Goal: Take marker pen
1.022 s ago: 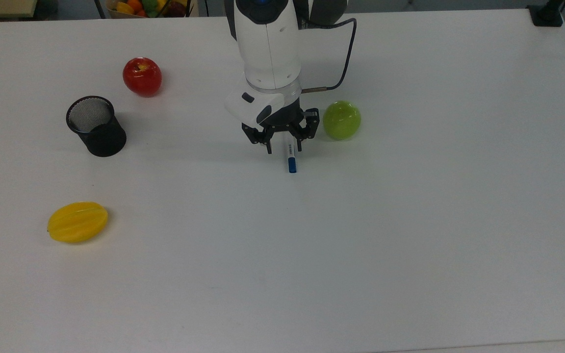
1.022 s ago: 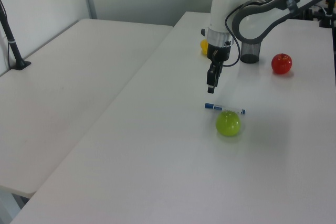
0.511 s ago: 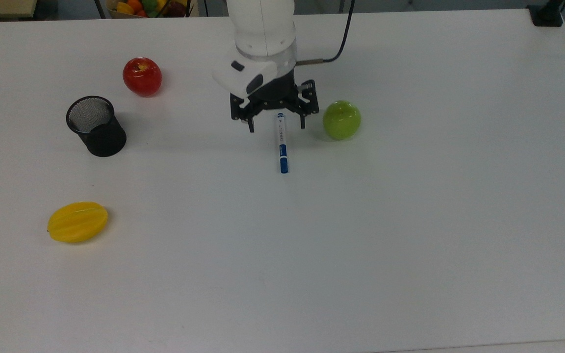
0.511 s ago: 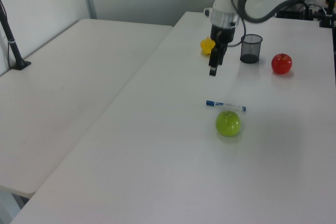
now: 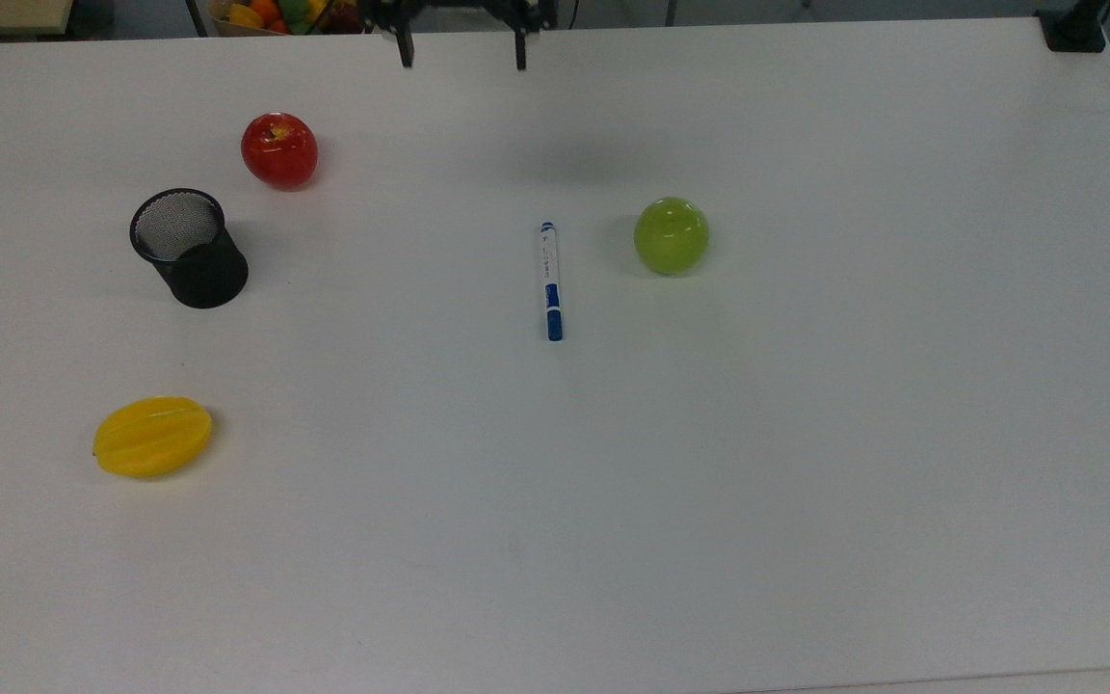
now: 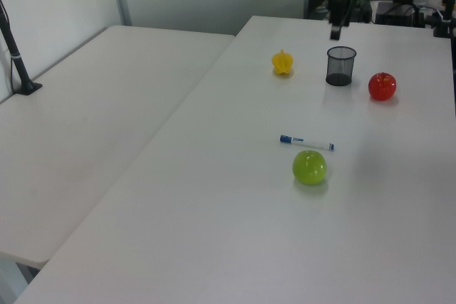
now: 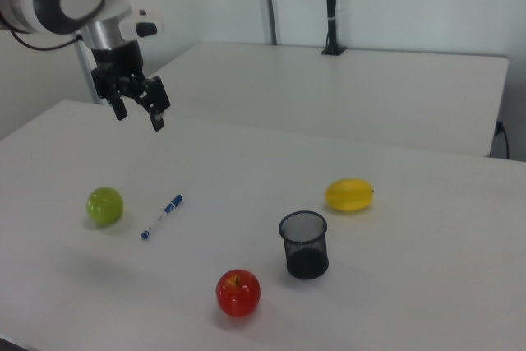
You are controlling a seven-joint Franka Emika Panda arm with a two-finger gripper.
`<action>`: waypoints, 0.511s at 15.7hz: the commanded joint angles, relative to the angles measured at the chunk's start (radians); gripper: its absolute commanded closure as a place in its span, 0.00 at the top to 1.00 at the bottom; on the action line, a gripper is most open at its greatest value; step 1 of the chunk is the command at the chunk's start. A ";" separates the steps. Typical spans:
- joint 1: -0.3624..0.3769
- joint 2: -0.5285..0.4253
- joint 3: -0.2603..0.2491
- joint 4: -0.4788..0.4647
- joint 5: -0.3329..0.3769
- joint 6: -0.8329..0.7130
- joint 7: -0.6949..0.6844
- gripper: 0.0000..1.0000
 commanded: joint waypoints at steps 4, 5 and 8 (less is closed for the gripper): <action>0.094 -0.093 -0.164 0.031 0.035 -0.118 0.001 1.00; 0.093 -0.090 -0.168 0.031 0.038 -0.108 -0.004 1.00; 0.094 -0.086 -0.179 0.026 0.046 -0.065 -0.112 1.00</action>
